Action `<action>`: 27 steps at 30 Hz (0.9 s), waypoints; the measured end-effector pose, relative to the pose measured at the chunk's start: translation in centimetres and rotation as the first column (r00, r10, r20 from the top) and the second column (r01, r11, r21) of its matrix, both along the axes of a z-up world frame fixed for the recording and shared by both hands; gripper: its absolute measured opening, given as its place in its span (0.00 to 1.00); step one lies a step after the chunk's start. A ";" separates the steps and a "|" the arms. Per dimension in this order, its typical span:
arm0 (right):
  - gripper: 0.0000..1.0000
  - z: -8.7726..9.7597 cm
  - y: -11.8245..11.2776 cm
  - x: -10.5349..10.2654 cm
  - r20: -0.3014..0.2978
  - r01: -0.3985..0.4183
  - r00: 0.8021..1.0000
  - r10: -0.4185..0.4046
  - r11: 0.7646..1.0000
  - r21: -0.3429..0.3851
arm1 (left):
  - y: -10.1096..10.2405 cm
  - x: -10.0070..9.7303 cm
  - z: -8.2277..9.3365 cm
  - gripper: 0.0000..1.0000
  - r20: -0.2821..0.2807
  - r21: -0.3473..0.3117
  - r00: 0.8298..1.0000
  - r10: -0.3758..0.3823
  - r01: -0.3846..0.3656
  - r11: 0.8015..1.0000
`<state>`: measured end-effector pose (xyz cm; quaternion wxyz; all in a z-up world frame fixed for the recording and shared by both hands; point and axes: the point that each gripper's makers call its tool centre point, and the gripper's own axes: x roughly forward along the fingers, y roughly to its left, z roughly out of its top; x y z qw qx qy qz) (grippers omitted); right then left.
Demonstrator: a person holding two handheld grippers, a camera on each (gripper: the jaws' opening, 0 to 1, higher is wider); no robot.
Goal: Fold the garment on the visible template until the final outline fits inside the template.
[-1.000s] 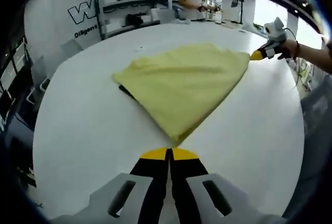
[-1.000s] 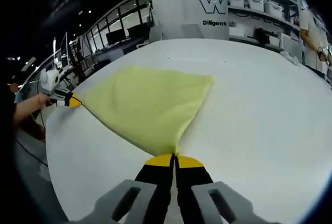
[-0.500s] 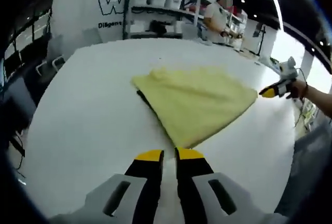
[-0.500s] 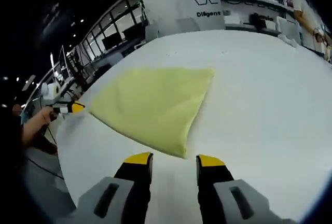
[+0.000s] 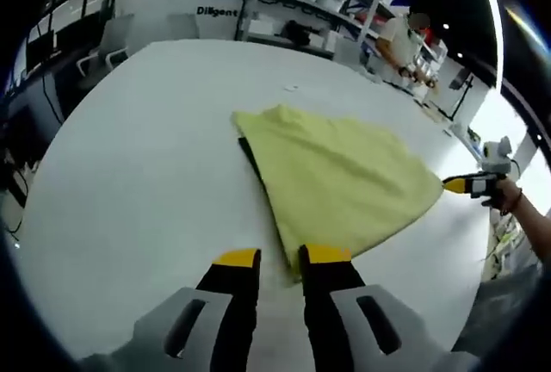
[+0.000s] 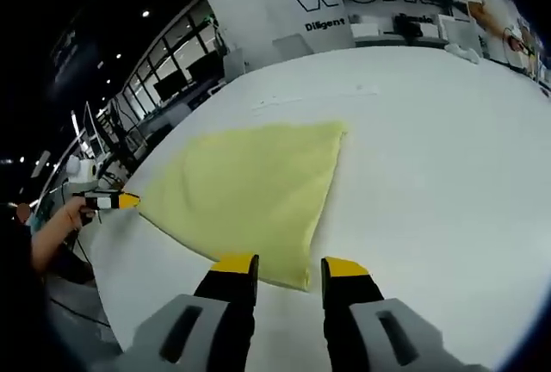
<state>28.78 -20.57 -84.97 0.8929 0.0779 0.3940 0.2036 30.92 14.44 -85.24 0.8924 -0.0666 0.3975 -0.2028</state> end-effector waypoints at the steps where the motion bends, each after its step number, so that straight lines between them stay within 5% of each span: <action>1: 0.20 -0.1 -0.1 0.0 -0.005 0.000 1.000 0.000 1.000 0.006 | -0.2 -0.1 0.1 0.08 -0.001 -0.006 1.000 -0.010 0.010 1.000; 2: 0.18 -0.5 -0.2 -0.1 -0.019 0.003 1.000 -0.002 1.000 0.009 | -0.5 -0.1 0.2 0.01 0.008 -0.009 0.999 -0.032 0.032 0.999; 5: 0.05 -0.7 -0.5 -0.3 -0.024 0.002 1.000 -0.003 1.000 -0.013 | -0.3 -0.3 0.4 0.01 0.025 0.024 0.999 -0.042 0.041 0.999; 9: 0.01 -0.6 -0.5 -0.2 -0.020 0.009 1.000 -0.009 1.000 -0.013 | 0.3 -0.2 1.3 0.00 0.106 0.098 0.991 -0.081 0.071 0.993; 12: 0.01 -0.6 -0.6 -0.1 -0.021 0.012 1.000 -0.012 1.000 -0.014 | -0.4 -0.9 1.0 0.00 0.073 0.055 0.993 -0.093 0.089 0.995; 27: 0.00 -0.6 -0.8 0.0 -0.026 0.016 1.000 -0.017 0.999 -0.032 | 0.9 -1.2 1.0 0.01 0.079 0.071 0.995 -0.061 0.055 0.996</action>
